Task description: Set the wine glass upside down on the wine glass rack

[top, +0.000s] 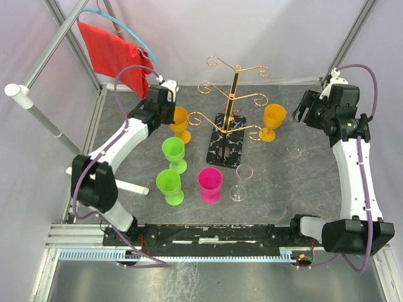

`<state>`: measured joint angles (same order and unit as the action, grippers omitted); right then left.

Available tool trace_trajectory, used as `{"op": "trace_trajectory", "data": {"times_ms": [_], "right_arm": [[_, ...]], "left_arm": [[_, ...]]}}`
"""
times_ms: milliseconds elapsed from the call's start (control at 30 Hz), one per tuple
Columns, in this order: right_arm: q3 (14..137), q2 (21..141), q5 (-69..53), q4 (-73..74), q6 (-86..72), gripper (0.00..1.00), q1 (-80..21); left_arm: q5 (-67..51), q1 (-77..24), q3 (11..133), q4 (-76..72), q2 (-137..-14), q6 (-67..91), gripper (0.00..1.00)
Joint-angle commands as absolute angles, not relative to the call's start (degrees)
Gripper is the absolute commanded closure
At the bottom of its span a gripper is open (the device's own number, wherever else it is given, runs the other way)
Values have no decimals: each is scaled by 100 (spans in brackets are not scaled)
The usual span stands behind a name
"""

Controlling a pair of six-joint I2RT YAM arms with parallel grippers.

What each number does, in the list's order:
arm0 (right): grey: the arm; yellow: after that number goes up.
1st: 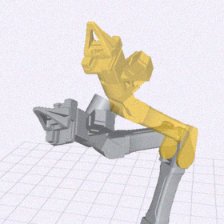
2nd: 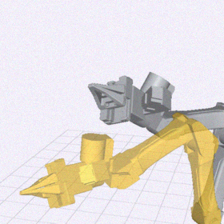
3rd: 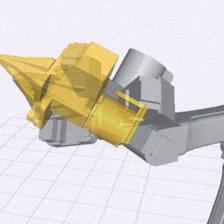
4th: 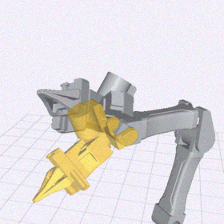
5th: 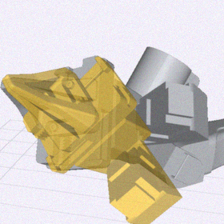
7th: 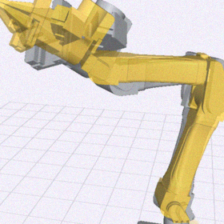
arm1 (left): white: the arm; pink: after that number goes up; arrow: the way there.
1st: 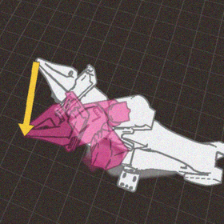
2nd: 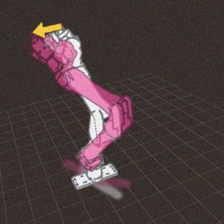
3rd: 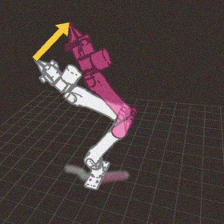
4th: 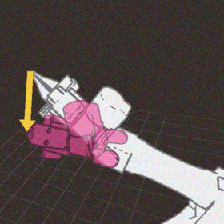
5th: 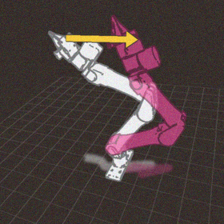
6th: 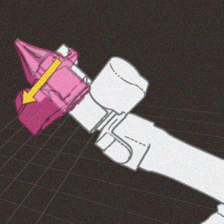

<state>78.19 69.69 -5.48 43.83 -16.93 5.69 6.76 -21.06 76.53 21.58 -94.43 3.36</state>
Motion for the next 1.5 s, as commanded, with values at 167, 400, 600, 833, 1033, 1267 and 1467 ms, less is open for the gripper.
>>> {"op": "trace_trajectory", "data": {"times_ms": [167,400,600,833,1033,1267,1467], "right_arm": [[7857,6854,-1080,4105,-1842,21,558],[7817,6597,-1895,3386,-2119,21,512],[7780,6300,-2328,2571,-2483,20,461],[7405,5992,-2759,820,-3255,15,345],[7263,6021,-2750,-98,-3685,14,83],[7603,6416,-2254,-80,-3304,15,-979],[7976,6797,-1668,175,-2810,17,-1942]], "left_arm": [[1176,-1951,8231,2351,-7621,304,97],[561,-1951,8212,1979,-6465,367,97],[218,-1952,8178,1326,-5787,400,97],[-1114,-1951,7547,-520,-5293,1532,97],[-1563,-1957,7025,-1554,-5398,2381,97],[-1356,-2186,6418,-2296,-5691,2708,97],[-1082,-2502,6307,-2511,-5838,2662,97]]}}
